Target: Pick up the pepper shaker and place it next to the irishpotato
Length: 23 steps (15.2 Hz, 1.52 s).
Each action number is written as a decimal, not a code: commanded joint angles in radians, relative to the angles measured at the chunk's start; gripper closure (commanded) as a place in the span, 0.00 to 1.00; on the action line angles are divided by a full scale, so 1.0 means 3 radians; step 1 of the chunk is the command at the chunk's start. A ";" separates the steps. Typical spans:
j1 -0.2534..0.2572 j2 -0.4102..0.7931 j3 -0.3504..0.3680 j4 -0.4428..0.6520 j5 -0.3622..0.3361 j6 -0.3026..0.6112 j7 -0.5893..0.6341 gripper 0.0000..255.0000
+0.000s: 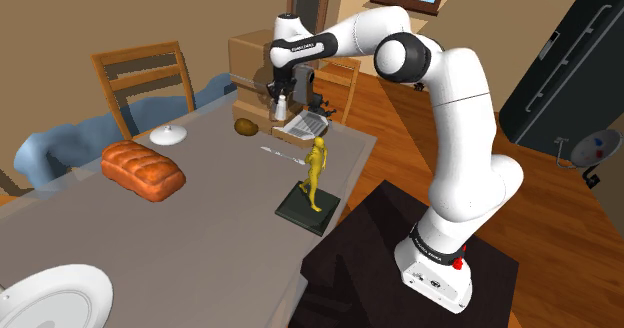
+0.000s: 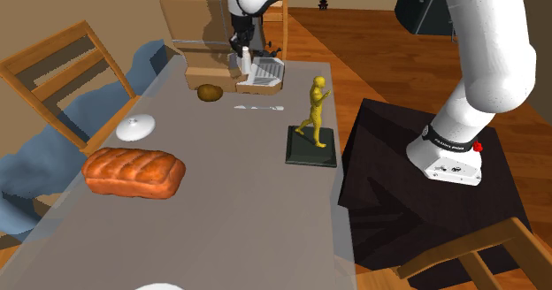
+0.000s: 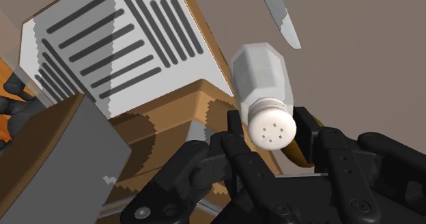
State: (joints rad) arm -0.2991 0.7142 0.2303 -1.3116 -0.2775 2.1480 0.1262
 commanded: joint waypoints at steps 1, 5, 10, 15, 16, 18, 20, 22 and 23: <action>-0.0015 0.0028 -0.0008 -0.0050 -0.0009 0.0079 -0.0005 1.00; -0.0010 0.0105 -0.0025 -0.0102 -0.0034 0.0207 0.0020 1.00; 0.0000 0.0215 -0.0049 -0.0146 -0.0065 0.0358 0.0051 1.00; 0.0013 0.0336 -0.0076 -0.0167 -0.0097 0.0500 0.0080 1.00; 0.0016 0.0363 -0.0082 -0.0167 -0.0103 0.0527 0.0086 1.00; 0.0022 0.0417 -0.0093 -0.0166 -0.0116 0.0580 0.0097 1.00; 0.0029 0.0472 -0.0104 -0.0162 -0.0128 0.0631 0.0108 1.00; 0.0036 0.0530 -0.0116 -0.0154 -0.0140 0.0681 0.0119 1.00; 0.0039 0.0560 -0.0122 -0.0149 -0.0145 0.0705 0.0124 1.00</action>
State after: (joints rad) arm -0.2887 0.8717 0.1953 -1.3633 -0.3199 2.3555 0.1628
